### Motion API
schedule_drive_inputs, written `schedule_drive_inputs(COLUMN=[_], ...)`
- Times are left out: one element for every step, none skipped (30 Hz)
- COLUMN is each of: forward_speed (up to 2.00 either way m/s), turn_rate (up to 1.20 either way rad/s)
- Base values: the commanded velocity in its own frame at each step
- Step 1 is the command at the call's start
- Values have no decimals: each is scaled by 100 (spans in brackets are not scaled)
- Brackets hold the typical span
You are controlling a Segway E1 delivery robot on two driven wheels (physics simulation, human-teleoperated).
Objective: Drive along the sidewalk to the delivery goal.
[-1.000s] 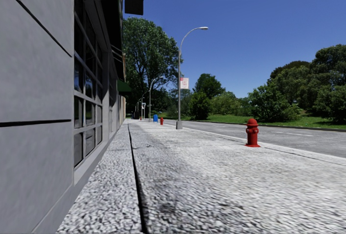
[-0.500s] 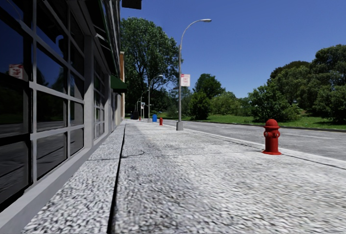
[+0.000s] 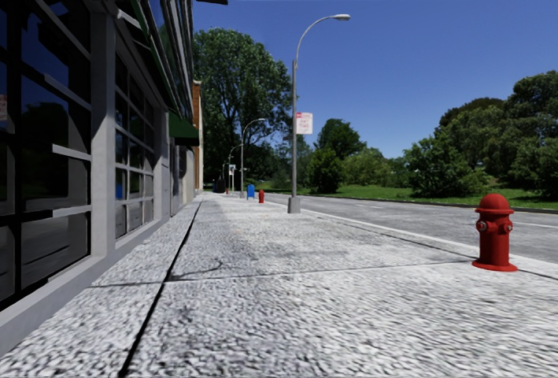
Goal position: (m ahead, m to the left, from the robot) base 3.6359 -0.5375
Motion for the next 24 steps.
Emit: schedule_drive_inputs(forward_speed=[195,195,195,195,195,191,186,184,184,184,184,184,184,184,184,184,184,184,184,184,184,184,184,184], turn_rate=[3,0,0,0,0,0,-2,-5,-48,-48,-98,-120,-120,-120,-120,-46,-46,0,0,0,0,0,0,0])
